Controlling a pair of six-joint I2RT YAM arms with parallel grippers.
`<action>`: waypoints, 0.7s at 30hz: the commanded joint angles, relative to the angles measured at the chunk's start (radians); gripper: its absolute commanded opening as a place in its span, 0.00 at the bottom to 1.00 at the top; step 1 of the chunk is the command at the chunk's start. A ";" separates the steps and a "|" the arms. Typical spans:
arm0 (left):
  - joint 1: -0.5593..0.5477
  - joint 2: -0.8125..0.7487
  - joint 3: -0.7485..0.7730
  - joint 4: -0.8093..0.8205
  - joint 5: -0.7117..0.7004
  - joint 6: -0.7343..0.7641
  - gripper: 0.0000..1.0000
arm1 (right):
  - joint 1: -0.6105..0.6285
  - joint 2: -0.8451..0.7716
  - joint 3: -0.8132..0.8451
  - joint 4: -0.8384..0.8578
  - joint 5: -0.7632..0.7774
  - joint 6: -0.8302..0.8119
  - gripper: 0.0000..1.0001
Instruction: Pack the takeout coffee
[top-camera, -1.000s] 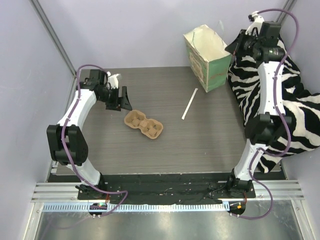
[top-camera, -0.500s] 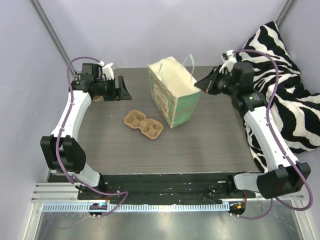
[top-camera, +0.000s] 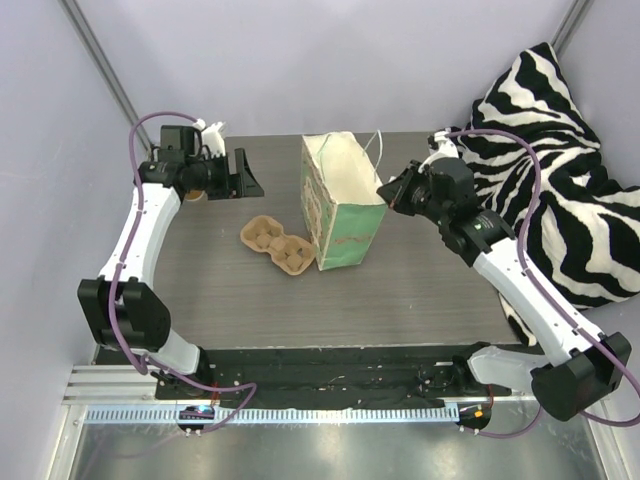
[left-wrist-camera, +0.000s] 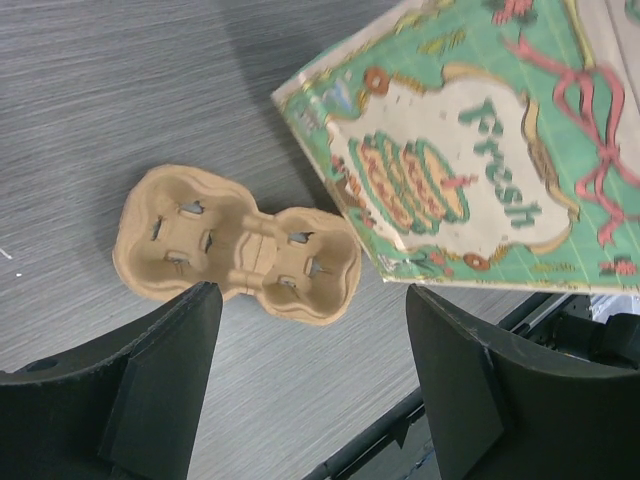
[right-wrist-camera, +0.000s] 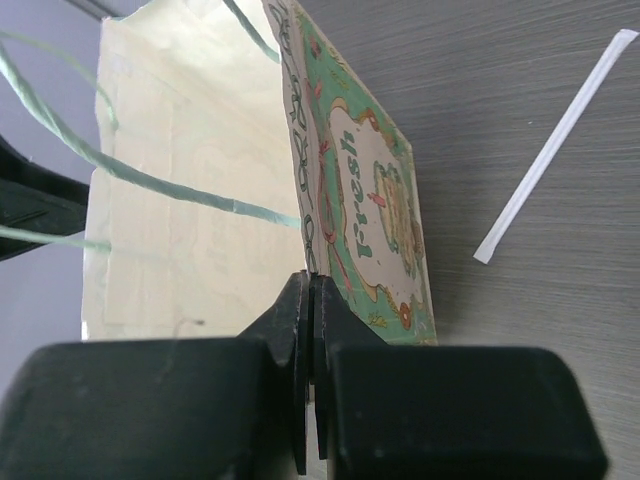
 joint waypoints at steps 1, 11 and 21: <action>0.004 -0.042 0.006 0.042 0.024 -0.004 0.79 | 0.016 -0.063 -0.026 0.033 0.102 0.051 0.01; 0.004 -0.030 0.070 0.046 0.055 -0.042 0.81 | 0.017 -0.078 -0.074 0.073 -0.088 0.148 0.54; -0.042 -0.062 0.225 0.076 0.124 -0.119 0.83 | 0.019 -0.049 0.185 -0.027 -0.060 -0.076 0.72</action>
